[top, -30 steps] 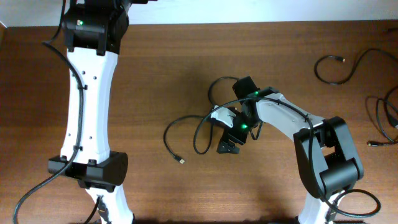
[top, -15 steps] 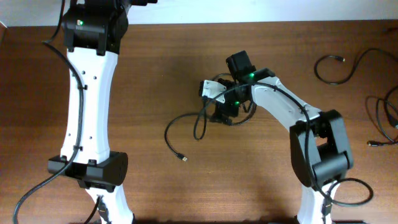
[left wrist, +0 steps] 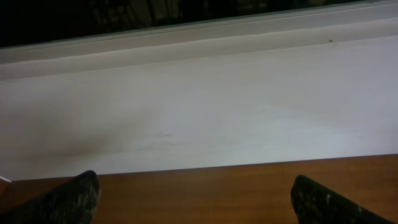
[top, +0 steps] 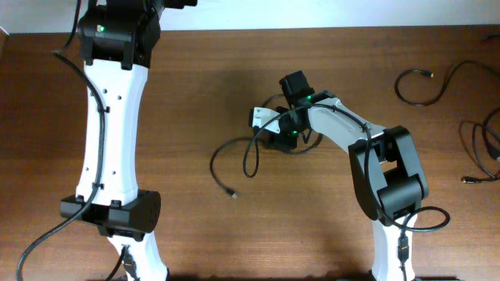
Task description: Untangle cables
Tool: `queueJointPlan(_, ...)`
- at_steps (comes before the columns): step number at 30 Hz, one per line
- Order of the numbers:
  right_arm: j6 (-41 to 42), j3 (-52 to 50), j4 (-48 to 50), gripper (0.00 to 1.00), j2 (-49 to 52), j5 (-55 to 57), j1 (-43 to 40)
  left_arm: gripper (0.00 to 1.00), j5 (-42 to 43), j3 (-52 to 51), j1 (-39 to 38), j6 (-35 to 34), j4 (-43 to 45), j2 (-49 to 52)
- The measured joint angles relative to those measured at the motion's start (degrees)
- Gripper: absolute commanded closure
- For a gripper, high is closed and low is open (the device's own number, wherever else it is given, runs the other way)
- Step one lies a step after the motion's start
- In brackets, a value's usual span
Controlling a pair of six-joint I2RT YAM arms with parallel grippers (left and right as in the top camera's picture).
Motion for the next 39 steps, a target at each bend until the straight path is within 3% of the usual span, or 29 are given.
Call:
queueJointPlan(4,2.69,-0.02,1.07,0.96,0.07,-0.35,0.11,0.01,0.0,0.0,0.0,0.0,-0.02,0.0)
queueJointPlan(8,10.71,0.24,2.27,0.96,0.26,-0.11,0.09,0.01,-1.07,0.0,0.0,0.59,-0.7,0.0)
queueJointPlan(9,12.9,1.49,0.79,0.02,0.24,0.42,-0.35,0.01,-1.14,0.0,0.0,0.61,-0.74,0.0)
queueJointPlan(13,18.47,21.49,-7.23,0.01,-8.98,2.12,-7.52,0.01,-1.33,0.0,0.0,0.63,-0.92,0.0)
queueJointPlan(15,19.76,24.72,-7.26,0.02,-12.48,2.29,-9.7,0.01,-1.46,0.0,0.0,0.63,-1.14,0.0)
queueJointPlan(22,23.91,24.85,-14.16,0.02,-11.04,-1.95,-12.04,0.01,-1.46,0.0,0.0,0.61,-1.36,0.0)
queueJointPlan(28,23.87,23.43,-15.04,0.0,6.95,-2.67,-8.94,0.01,-1.46,0.0,0.0,0.63,-1.75,0.0)
queueJointPlan(30,23.87,23.39,-15.21,0.0,8.96,-1.81,-7.85,0.01,-1.46,0.0,0.0,0.63,-1.77,0.0)
queueJointPlan(31,23.89,23.39,-15.23,0.07,9.07,-1.81,-7.34,0.01,-1.46,0.0,0.0,0.63,-1.75,0.0)
queueJointPlan(33,23.91,23.39,-15.78,0.05,9.31,-1.55,-5.6,0.01,-1.46,0.0,0.0,0.63,-1.75,0.0)
queueJointPlan(37,12.87,23.32,-27.61,0.06,9.64,5.14,-1.97,0.01,-2.54,0.0,0.11,0.66,-1.7,0.0)
queueJointPlan(39,7.17,23.32,-27.89,0.06,9.7,10.93,-1.9,0.01,-2.95,0.0,0.57,0.68,-1.75,0.0)
